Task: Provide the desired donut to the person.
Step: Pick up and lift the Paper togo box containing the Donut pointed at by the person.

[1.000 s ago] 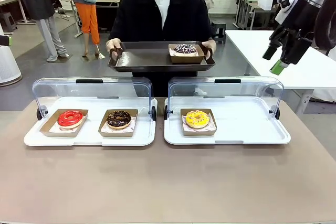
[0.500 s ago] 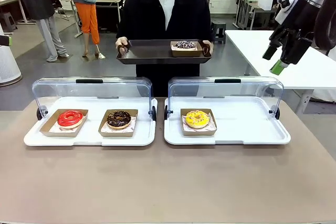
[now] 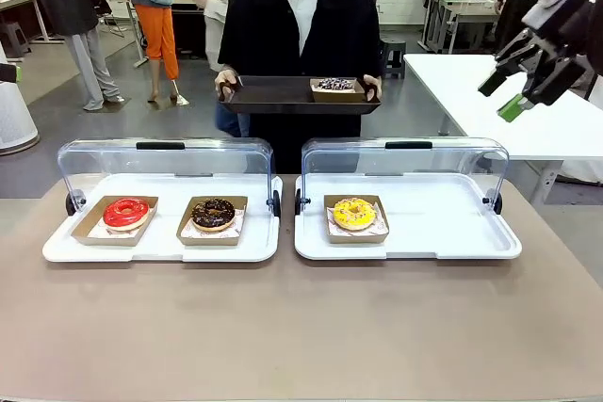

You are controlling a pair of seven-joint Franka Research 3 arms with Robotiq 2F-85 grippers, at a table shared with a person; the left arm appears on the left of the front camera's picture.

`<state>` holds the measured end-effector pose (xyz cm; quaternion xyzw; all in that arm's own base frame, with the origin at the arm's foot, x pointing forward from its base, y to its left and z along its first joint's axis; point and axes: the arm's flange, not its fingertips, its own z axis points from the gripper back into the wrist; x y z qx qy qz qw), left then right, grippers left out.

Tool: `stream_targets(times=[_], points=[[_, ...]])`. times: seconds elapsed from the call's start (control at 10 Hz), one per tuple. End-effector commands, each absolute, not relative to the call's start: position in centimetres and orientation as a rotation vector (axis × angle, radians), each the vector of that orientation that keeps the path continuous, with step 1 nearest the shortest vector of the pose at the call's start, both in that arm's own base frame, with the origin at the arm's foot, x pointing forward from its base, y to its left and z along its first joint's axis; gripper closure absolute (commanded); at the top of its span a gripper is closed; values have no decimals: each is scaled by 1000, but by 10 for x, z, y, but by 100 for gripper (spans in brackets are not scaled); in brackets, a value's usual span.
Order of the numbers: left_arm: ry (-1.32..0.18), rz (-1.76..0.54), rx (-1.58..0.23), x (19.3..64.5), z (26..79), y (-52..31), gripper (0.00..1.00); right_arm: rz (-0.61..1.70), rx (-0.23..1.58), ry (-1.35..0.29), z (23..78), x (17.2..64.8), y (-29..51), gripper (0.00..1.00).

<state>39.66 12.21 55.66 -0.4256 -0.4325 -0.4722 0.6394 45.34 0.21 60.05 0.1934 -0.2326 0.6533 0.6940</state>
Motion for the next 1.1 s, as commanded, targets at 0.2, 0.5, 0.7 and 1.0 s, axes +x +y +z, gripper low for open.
stream_targets(times=[0.2, 0.5, 0.7, 1.0], points=[[-1000, -1081, -979, 396, 559, 122, 0, 1181, 747, -805, 552, 479, -81, 0], [-1000, -1081, -979, 396, 559, 122, 0, 1225, 846, -927, 517, 469, -133, 0], [-1000, -1081, -979, 396, 559, 122, 0, 1297, 845, -980, 506, 464, -162, 0], [-1000, -1081, -979, 396, 559, 122, 0, 1256, 828, -1029, 494, 463, -193, 0]])
